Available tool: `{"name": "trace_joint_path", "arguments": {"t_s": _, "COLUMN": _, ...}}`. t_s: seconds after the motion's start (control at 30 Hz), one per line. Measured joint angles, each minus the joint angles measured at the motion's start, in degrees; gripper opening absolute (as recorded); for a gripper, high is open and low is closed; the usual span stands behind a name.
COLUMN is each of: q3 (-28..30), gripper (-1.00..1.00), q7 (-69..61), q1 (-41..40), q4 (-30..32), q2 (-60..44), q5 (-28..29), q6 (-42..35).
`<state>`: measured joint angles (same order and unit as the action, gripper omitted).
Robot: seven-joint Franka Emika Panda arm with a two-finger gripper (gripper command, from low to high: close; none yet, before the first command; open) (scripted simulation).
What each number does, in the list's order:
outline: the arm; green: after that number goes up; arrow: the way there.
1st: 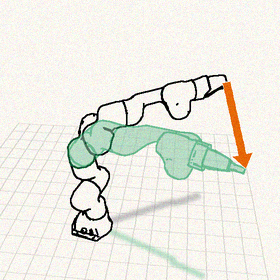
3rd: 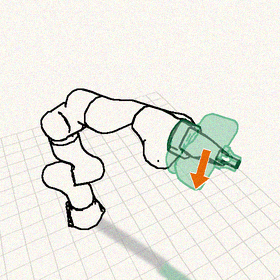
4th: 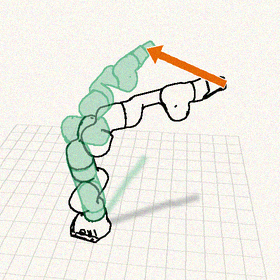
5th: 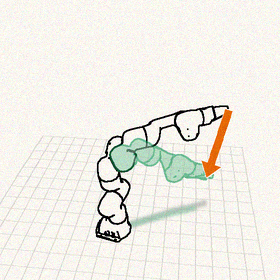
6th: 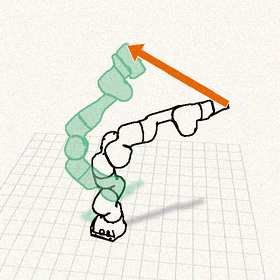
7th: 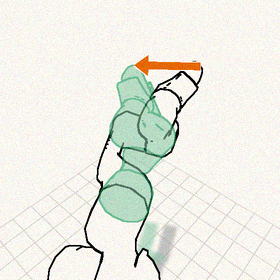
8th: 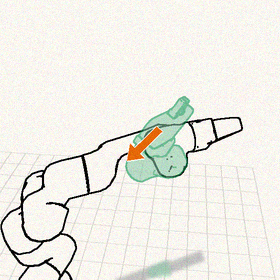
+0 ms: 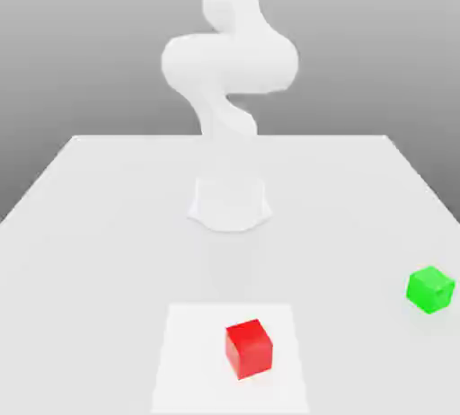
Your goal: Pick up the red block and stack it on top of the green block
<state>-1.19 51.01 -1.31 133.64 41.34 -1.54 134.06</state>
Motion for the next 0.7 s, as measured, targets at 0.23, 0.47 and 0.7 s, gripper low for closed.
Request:
{"name": "trace_joint_path", "arguments": {"t_s": 0.23, "q3": -3.98, "gripper": 0.00, "q7": 15.74, "q1": -3.23, "q4": 5.28, "q2": -12.72, "q5": -3.00, "q6": 6.44}}
{"name": "trace_joint_path", "arguments": {"t_s": 0.47, "q3": -8.60, "gripper": 0.00, "q7": 32.77, "q1": -6.33, "q4": 10.45, "q2": -25.13, "q5": -3.65, "q6": 12.83}}
{"name": "trace_joint_path", "arguments": {"t_s": 0.7, "q3": -11.44, "gripper": 0.00, "q7": 52.65, "q1": -8.17, "q4": 15.67, "q2": -37.78, "q5": -0.31, "q6": 19.31}}
